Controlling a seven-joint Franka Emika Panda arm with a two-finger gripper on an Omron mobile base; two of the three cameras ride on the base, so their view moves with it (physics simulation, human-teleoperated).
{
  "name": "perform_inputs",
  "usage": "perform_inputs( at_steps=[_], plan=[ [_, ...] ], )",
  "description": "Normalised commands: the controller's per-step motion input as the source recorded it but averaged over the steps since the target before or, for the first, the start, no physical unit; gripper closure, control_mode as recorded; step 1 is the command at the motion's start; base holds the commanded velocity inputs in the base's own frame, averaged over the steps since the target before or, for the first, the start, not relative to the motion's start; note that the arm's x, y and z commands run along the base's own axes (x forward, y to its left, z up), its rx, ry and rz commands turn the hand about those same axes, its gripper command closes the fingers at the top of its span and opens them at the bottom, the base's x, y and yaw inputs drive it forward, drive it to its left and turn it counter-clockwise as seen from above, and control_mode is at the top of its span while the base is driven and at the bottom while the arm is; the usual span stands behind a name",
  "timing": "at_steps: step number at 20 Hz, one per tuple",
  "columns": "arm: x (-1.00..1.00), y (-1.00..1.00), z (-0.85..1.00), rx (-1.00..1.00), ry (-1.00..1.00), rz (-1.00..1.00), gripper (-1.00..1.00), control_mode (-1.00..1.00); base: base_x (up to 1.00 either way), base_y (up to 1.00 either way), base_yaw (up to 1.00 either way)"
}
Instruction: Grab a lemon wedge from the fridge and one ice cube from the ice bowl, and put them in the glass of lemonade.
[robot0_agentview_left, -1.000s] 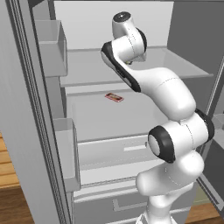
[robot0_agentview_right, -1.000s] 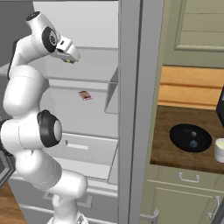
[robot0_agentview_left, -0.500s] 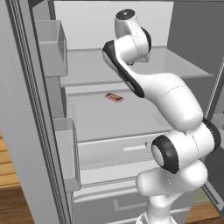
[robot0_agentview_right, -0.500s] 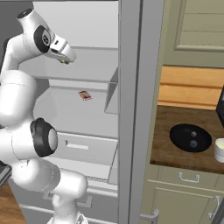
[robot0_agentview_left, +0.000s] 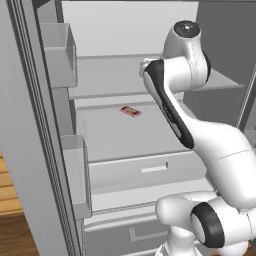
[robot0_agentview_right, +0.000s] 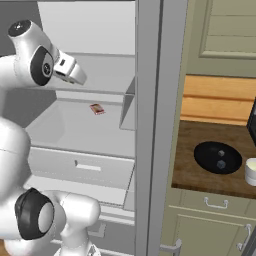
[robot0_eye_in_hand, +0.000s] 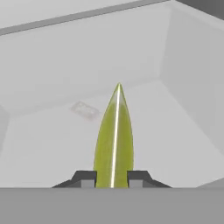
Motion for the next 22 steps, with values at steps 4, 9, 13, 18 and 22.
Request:
perform_inputs(
  at_steps=[4, 9, 13, 18, 22],
  plan=[
    [-1.0, -0.35, -0.01, 0.0, 0.07, 0.1, 1.0, -1.0, 0.0, 0.0, 0.0],
    [-1.0, -0.14, -0.16, 0.0, 0.21, 0.09, 1.0, -1.0, 0.0, 0.0, 0.0],
    [-1.0, -0.01, -0.03, -0.01, 0.29, 0.05, 1.0, -1.0, 0.0, 0.0, 0.0],
    [-1.0, 0.0, -0.01, -0.03, 0.25, 0.02, 1.0, -1.0, 0.0, 0.0, 0.0],
    [-0.89, -0.02, -0.22, -0.02, 0.2, 0.02, 1.0, -1.0, 0.0, 0.0, 0.0]
  ],
)
